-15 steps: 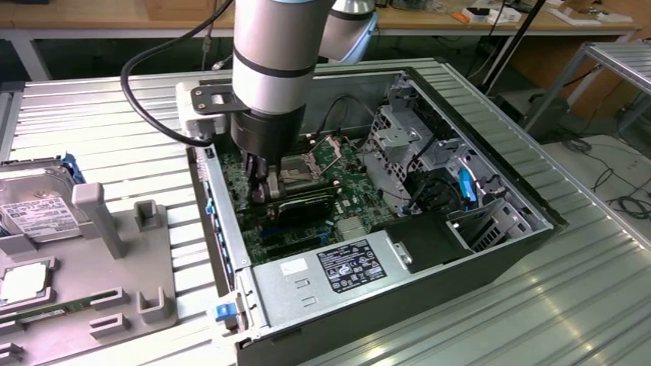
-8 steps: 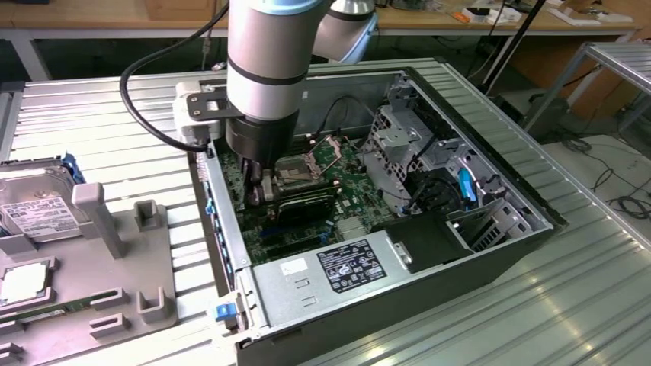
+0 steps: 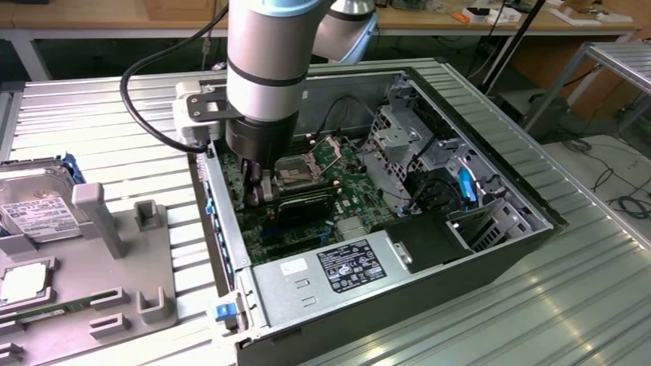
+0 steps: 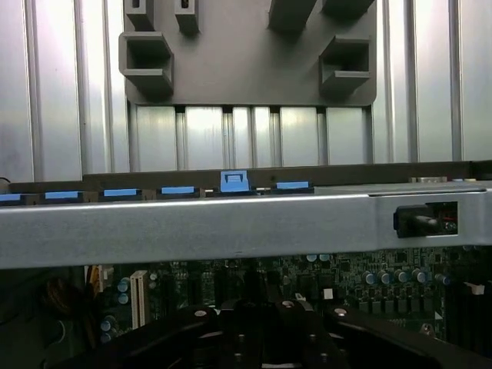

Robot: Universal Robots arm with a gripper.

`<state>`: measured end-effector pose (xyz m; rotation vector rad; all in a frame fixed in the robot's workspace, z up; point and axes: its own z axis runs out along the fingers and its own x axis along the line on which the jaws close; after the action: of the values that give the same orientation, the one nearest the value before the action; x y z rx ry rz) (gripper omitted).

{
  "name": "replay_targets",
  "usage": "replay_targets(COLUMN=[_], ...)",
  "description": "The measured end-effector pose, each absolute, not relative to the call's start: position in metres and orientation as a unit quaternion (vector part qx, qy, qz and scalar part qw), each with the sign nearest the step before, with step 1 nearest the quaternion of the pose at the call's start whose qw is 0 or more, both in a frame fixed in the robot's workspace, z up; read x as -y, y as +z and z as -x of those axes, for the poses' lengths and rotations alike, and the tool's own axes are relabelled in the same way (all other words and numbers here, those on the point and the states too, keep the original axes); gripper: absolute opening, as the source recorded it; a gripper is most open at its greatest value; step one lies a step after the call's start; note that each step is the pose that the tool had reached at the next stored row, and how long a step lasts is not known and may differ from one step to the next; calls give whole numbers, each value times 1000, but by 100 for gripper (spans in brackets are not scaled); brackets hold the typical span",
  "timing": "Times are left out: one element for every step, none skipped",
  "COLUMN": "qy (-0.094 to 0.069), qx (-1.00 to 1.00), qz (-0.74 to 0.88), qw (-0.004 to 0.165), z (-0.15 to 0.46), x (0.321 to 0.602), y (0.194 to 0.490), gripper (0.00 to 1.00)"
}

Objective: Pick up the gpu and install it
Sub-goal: 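Press down on the gpu until it lock into place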

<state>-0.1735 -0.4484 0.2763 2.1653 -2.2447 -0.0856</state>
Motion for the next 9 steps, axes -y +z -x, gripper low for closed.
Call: replay_targets(qy=[-27, -28, -28, -28, -28, -29, -29, -29, -29], qx=[719, 719, 719, 719, 719, 718, 717, 717, 717], qz=[-694, -694, -694, -694, -694, -695, -696, -696, -696], qw=[11, 10, 10, 10, 10, 10, 10, 10, 10], z=[173, 173, 173, 173, 173, 173, 173, 173, 174], x=[448, 448, 448, 449, 452, 454, 454, 454, 455], y=[276, 276, 276, 276, 276, 276, 276, 276, 276], gripper=[11, 11, 11, 11, 11, 11, 11, 11, 11])
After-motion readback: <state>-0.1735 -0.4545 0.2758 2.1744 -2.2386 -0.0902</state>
